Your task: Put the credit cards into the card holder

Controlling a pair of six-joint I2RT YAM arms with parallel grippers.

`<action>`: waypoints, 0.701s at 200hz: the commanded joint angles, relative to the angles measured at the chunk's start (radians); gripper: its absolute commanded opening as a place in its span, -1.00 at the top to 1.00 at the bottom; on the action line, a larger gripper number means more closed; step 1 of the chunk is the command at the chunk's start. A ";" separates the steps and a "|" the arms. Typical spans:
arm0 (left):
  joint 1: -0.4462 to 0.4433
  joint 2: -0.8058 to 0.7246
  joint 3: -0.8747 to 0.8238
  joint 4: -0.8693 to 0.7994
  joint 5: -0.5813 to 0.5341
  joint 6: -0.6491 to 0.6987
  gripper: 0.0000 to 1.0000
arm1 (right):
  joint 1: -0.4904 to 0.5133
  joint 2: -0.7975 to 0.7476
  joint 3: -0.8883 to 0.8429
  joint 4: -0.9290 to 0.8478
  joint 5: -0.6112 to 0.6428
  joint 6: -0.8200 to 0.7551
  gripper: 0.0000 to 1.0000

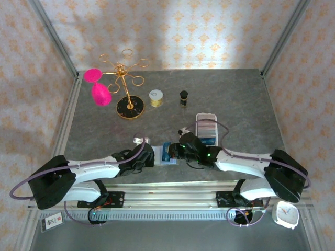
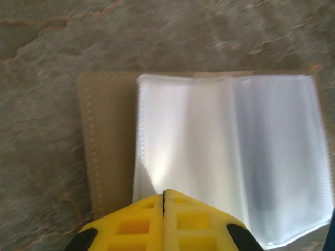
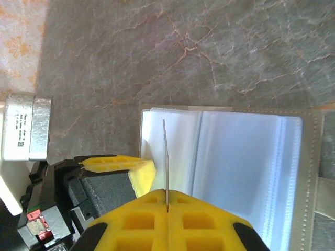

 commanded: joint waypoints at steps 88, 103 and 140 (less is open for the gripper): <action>0.005 -0.043 -0.066 -0.058 -0.055 -0.034 1.00 | 0.019 0.125 0.028 0.113 0.094 0.072 1.00; 0.005 -0.051 -0.067 -0.062 -0.054 -0.034 1.00 | 0.020 0.133 0.026 0.114 0.101 0.067 1.00; 0.004 -0.065 -0.076 -0.059 -0.057 -0.036 1.00 | 0.020 0.149 0.019 0.157 0.059 0.077 1.00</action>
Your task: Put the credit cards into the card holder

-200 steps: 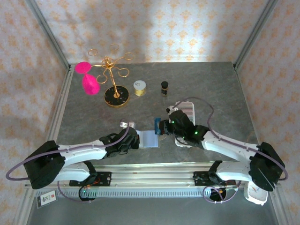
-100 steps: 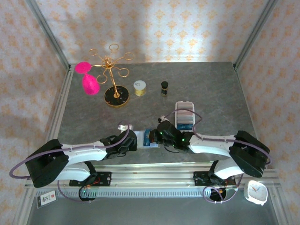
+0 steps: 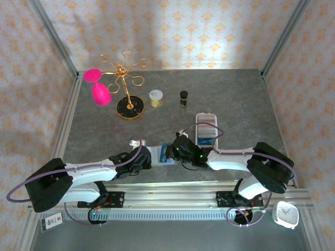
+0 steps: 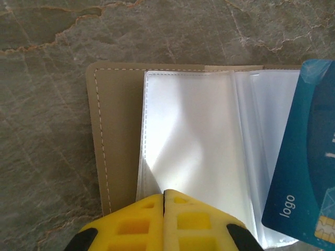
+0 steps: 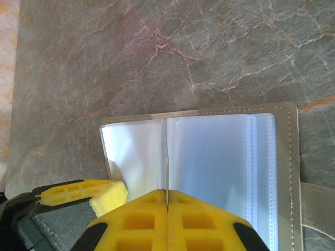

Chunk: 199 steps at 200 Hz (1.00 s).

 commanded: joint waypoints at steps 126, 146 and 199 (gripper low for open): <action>0.005 -0.021 -0.047 -0.045 -0.027 -0.021 1.00 | 0.007 0.064 0.017 0.055 0.021 0.016 1.00; 0.005 -0.021 -0.049 -0.042 -0.024 -0.021 1.00 | 0.007 0.055 0.012 0.040 0.034 0.011 1.00; 0.005 -0.023 -0.061 -0.033 -0.019 -0.027 1.00 | 0.007 0.030 -0.017 0.043 0.044 0.018 1.00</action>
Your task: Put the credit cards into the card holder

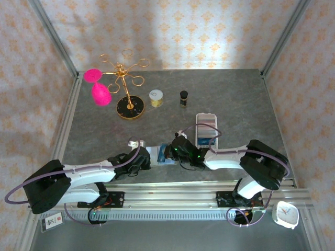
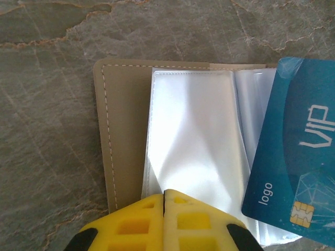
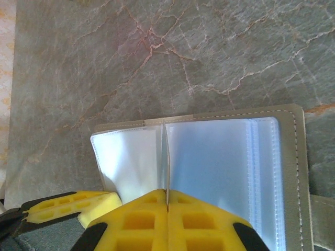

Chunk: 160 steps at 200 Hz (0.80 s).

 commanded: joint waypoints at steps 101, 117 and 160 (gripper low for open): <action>0.006 -0.020 -0.046 -0.057 -0.020 -0.014 1.00 | 0.018 0.028 0.036 -0.052 -0.009 -0.064 1.00; 0.004 -0.023 -0.046 -0.059 -0.019 -0.014 1.00 | 0.020 0.039 0.045 -0.060 -0.016 -0.065 1.00; 0.005 -0.025 -0.048 -0.052 -0.022 -0.016 1.00 | 0.021 0.054 0.037 -0.026 -0.057 -0.045 1.00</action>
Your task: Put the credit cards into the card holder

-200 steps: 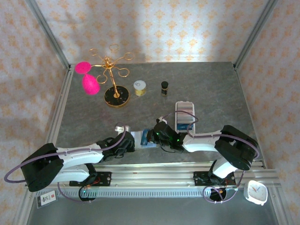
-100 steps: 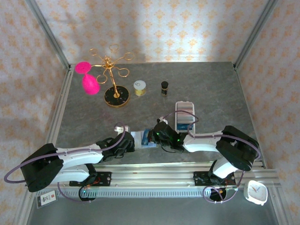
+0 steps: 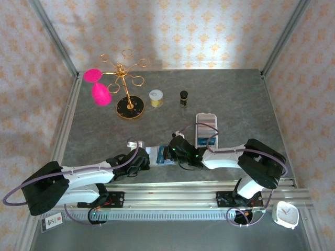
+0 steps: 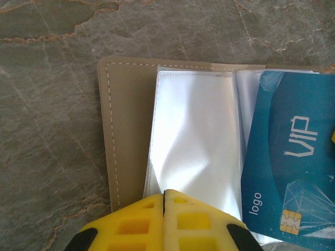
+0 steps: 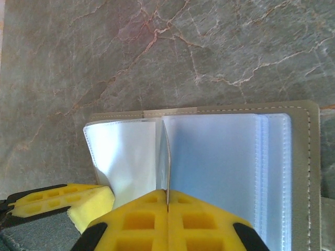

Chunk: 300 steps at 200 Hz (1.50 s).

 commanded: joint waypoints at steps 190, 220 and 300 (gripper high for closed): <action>0.005 -0.052 -0.046 -0.086 -0.039 -0.020 0.95 | -0.012 0.039 -0.104 0.285 -0.127 0.206 1.00; 0.004 -0.102 -0.054 -0.065 -0.040 -0.032 0.75 | -0.013 0.079 -0.064 0.176 -0.110 0.179 1.00; 0.006 -0.173 -0.017 -0.180 -0.145 -0.033 0.18 | -0.014 0.131 -0.035 0.102 -0.105 0.144 1.00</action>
